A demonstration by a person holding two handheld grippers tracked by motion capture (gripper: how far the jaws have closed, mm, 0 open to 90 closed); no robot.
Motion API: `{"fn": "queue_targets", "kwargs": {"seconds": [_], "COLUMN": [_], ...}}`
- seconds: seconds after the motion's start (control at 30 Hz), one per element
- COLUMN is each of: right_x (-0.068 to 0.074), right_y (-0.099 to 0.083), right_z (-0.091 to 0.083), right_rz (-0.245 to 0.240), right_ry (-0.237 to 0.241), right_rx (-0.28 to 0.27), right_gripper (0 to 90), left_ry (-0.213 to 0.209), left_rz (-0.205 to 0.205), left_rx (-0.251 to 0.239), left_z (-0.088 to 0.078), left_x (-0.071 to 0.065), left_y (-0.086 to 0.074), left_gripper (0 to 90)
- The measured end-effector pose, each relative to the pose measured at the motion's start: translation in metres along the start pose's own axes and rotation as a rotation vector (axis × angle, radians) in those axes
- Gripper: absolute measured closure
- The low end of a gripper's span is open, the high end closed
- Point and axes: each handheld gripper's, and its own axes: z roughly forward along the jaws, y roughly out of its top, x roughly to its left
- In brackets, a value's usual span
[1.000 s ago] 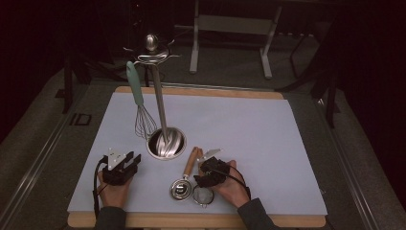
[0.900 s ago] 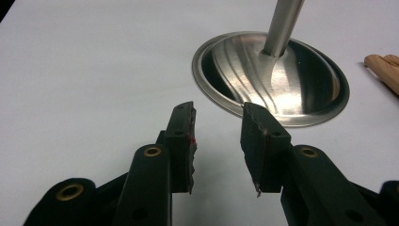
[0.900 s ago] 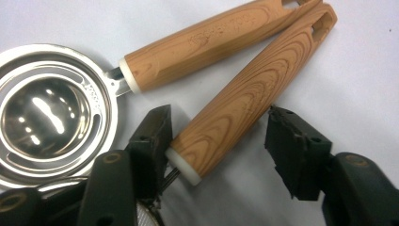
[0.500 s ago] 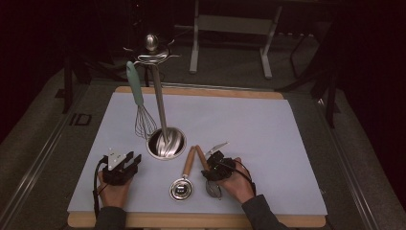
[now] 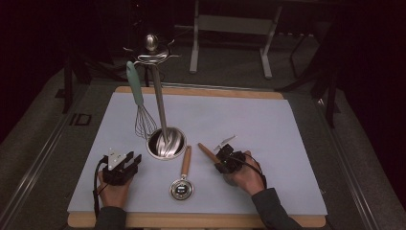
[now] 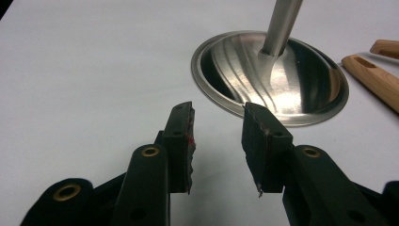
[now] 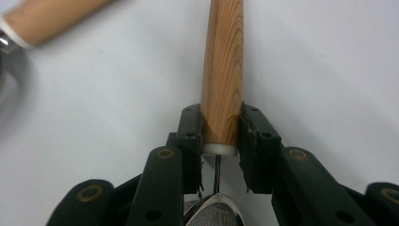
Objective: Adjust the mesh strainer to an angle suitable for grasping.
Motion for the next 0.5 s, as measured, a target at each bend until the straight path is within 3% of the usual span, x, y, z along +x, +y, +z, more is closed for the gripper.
{"fn": "queue_targets", "kwargs": {"seconds": [0.27, 0.43, 0.5], "right_x": [-0.0072, -0.0086, -0.0071], "right_y": [0.0011, 0.0066, 0.0084], "right_z": [-0.0048, -0.0041, -0.0042], "right_rz": [0.046, 0.082, 0.078], "right_ry": [0.103, 0.198, 0.208], "right_rx": [-0.033, -0.026, -0.019], "right_gripper": [63.1, 63.8, 65.2], "left_ry": [0.003, 0.003, 0.003], "left_rz": [0.000, -0.001, 0.000], "left_rx": [-0.002, -0.002, -0.001], "left_z": [-0.0001, -0.0001, 0.0000], "left_x": [-0.0002, 0.0000, -0.0002], "left_y": [-0.0002, -0.0002, -0.0002], "left_gripper": [63.9, 63.8, 63.9]}}
